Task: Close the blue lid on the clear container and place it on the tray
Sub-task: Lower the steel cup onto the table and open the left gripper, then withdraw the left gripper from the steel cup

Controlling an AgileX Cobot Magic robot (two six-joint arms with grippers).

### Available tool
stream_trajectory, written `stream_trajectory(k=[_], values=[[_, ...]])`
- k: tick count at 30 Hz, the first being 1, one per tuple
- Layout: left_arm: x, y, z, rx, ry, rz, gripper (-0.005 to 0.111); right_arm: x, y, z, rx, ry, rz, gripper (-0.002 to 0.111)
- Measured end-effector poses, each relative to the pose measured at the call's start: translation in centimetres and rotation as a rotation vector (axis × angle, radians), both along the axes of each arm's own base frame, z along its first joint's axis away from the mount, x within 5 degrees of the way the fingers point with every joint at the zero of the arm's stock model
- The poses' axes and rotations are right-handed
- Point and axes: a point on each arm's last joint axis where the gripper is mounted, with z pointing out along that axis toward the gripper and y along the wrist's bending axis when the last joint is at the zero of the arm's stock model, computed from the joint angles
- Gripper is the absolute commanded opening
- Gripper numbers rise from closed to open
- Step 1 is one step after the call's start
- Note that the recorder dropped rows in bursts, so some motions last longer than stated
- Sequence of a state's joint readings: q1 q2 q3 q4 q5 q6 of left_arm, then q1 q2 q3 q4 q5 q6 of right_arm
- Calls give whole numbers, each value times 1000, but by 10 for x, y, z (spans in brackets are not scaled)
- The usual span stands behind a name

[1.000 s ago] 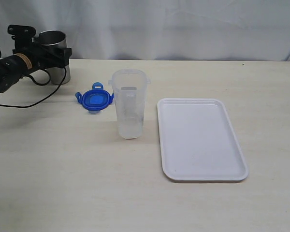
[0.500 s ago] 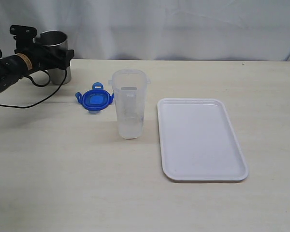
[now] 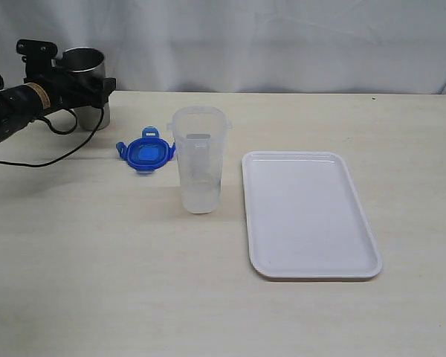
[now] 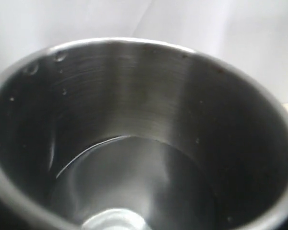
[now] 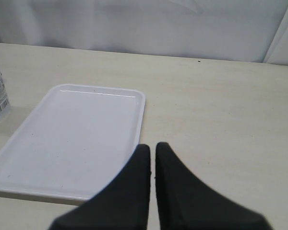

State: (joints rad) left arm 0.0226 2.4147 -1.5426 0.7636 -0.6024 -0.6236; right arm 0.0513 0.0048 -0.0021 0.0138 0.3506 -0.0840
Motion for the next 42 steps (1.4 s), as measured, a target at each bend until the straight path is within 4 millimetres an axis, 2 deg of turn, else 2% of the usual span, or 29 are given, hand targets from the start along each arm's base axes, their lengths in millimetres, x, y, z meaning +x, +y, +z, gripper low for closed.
stream_trajectory(k=[8,12,15,19,28,33,39,42], values=[[-1,1,2,2,8,7,84,0,0,0,0,0,0,5],[-9,4,14,56,11,16,84,0,0,0,0,0,0,5],[-15,7,12,61,28,18,84,0,0,0,0,0,0,5],[-27,7,4,68,66,9,84,0,0,0,0,0,0,5],[-51,10,11,88,62,-9,84,0,0,0,0,0,0,5],[-69,19,12,58,70,17,84,0,0,0,0,0,0,5],[-94,24,24,69,66,36,84,0,0,0,0,0,0,5],[-108,22,37,66,47,34,84,0,0,0,0,0,0,5]])
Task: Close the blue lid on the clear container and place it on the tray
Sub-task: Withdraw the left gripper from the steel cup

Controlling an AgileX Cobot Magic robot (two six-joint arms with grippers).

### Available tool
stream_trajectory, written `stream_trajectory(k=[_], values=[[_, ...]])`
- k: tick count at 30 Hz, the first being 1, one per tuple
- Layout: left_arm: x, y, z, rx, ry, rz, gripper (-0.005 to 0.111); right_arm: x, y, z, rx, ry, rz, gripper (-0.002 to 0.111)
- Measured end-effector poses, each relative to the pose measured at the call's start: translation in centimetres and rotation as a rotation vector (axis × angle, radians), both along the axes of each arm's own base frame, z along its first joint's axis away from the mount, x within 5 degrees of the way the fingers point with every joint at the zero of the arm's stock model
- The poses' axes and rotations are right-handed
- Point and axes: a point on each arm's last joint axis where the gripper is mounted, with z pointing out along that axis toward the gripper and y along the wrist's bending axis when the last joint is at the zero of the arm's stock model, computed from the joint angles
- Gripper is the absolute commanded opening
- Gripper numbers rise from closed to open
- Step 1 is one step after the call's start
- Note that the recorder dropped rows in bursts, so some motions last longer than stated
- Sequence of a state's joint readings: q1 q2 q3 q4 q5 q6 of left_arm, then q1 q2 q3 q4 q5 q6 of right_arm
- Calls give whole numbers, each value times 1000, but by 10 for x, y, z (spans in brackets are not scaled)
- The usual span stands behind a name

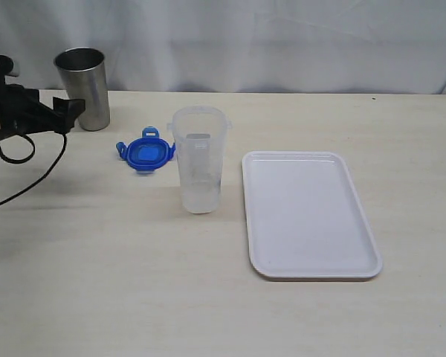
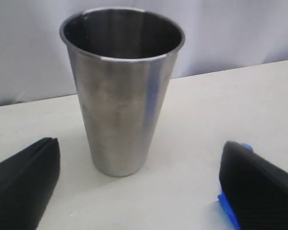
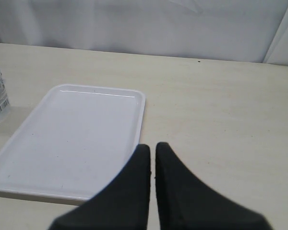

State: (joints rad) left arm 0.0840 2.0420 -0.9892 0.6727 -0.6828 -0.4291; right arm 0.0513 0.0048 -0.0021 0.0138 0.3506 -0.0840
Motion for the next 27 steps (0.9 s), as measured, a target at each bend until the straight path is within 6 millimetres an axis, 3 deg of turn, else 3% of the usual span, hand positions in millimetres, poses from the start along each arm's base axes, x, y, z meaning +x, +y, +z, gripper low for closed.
stream_trajectory(k=[10,19,23,27], values=[[-56,2,64,52,-29,67,84,0,0,0,0,0,0,5],[-112,25,136,127,104,379,84,0,0,0,0,0,0,5],[-132,37,132,172,294,528,84,0,0,0,0,0,0,5],[-143,40,107,227,572,548,84,0,0,0,0,0,0,5]])
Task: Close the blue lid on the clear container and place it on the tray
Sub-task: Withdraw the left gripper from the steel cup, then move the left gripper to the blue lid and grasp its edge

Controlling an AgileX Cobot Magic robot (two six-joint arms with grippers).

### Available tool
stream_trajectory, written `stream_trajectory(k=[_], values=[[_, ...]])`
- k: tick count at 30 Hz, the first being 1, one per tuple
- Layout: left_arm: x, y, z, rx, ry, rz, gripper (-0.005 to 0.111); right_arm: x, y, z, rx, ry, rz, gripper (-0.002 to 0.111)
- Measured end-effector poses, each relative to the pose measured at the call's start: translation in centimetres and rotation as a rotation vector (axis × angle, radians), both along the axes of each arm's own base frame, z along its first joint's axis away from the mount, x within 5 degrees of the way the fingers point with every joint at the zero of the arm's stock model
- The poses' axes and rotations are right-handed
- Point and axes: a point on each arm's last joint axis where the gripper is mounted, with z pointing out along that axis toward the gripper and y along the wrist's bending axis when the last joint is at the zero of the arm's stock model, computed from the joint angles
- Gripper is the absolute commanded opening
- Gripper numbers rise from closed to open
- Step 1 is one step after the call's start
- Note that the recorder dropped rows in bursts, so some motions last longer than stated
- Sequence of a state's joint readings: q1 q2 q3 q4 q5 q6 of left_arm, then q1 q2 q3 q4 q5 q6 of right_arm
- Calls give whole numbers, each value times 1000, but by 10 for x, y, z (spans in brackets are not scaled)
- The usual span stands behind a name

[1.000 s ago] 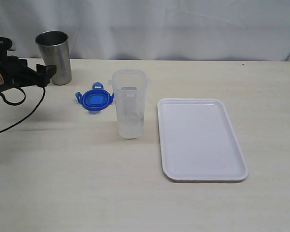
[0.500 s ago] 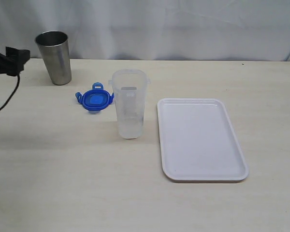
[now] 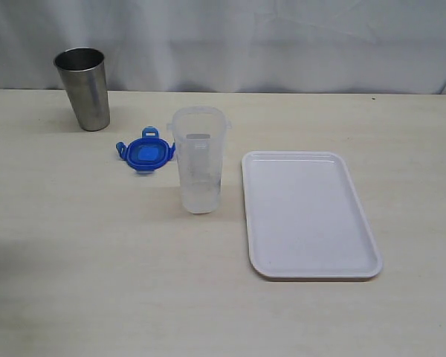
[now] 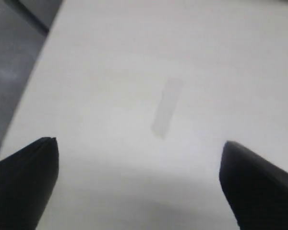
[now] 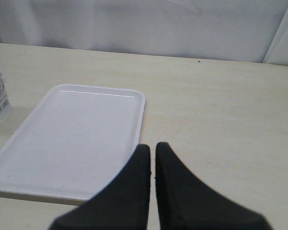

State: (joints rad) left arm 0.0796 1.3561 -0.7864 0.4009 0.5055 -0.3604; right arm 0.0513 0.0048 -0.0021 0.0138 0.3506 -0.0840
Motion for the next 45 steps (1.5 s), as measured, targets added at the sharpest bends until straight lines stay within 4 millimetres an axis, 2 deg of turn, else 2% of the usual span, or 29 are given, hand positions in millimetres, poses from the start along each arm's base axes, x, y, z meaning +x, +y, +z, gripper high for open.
stream_trajectory(k=[2,5,7,12,17,19,25,29,34,38,45], values=[[-2,-5,-15,-54,124,-34,84,0,0,0,0,0,0,5],[1,-20,-34,-224,203,-82,84,0,0,0,0,0,0,5],[5,-24,-34,-279,170,-80,84,0,0,0,0,0,0,5],[13,-24,-30,-287,70,-75,83,0,0,0,0,0,0,5],[30,-25,-21,-298,43,-84,50,0,0,0,0,0,0,5],[38,-26,-18,-301,38,-119,44,0,0,0,0,0,0,5],[61,-39,-19,-427,73,-242,45,0,0,0,0,0,0,5],[73,-44,-37,-450,114,-298,44,0,0,0,0,0,0,5],[80,-46,-63,-488,168,-282,44,0,0,0,0,0,0,5],[91,-52,-73,-554,132,-285,44,0,0,0,0,0,0,5],[111,-90,-86,-566,53,-418,44,0,0,0,0,0,0,5]])
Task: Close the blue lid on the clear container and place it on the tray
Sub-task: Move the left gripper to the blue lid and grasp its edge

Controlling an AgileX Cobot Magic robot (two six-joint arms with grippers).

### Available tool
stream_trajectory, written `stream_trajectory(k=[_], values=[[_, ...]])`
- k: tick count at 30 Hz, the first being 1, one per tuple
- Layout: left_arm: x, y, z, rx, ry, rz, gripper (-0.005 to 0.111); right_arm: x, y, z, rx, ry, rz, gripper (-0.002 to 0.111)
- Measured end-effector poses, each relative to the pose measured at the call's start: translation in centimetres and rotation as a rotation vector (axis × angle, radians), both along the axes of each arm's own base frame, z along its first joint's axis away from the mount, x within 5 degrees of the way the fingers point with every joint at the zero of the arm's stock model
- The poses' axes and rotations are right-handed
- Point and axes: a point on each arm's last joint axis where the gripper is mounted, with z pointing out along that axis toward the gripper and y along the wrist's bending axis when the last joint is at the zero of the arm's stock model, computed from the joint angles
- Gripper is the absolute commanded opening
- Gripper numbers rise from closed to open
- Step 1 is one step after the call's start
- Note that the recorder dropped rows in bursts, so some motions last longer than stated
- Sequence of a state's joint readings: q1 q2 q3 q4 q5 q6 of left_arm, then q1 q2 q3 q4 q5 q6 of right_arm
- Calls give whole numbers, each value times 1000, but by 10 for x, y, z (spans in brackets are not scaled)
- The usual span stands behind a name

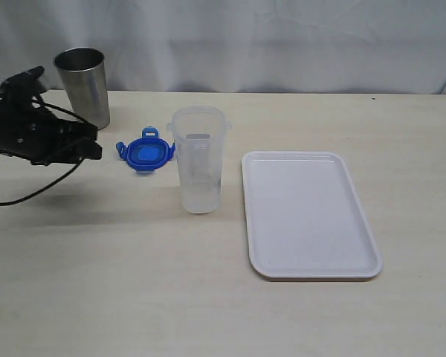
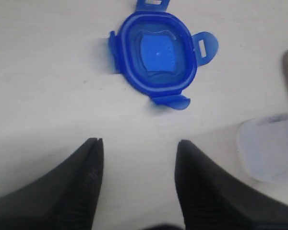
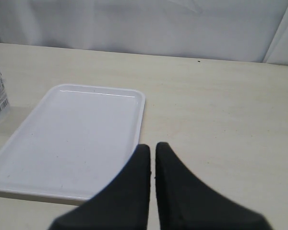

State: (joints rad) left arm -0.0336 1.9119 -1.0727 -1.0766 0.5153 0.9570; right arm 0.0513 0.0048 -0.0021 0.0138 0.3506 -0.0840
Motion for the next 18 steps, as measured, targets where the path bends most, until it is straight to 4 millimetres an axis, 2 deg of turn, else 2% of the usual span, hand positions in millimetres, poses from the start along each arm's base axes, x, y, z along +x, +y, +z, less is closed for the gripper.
stream_trajectory(k=[3,9,12,18], values=[[9,-18,-10,41,-30,-11,44,0,0,0,0,0,0,5],[27,-36,-31,135,-83,22,44,0,0,0,0,0,0,5],[40,-53,-39,162,-124,30,44,0,0,0,0,0,0,5],[47,-58,-50,246,-177,83,44,0,0,0,0,0,0,5]])
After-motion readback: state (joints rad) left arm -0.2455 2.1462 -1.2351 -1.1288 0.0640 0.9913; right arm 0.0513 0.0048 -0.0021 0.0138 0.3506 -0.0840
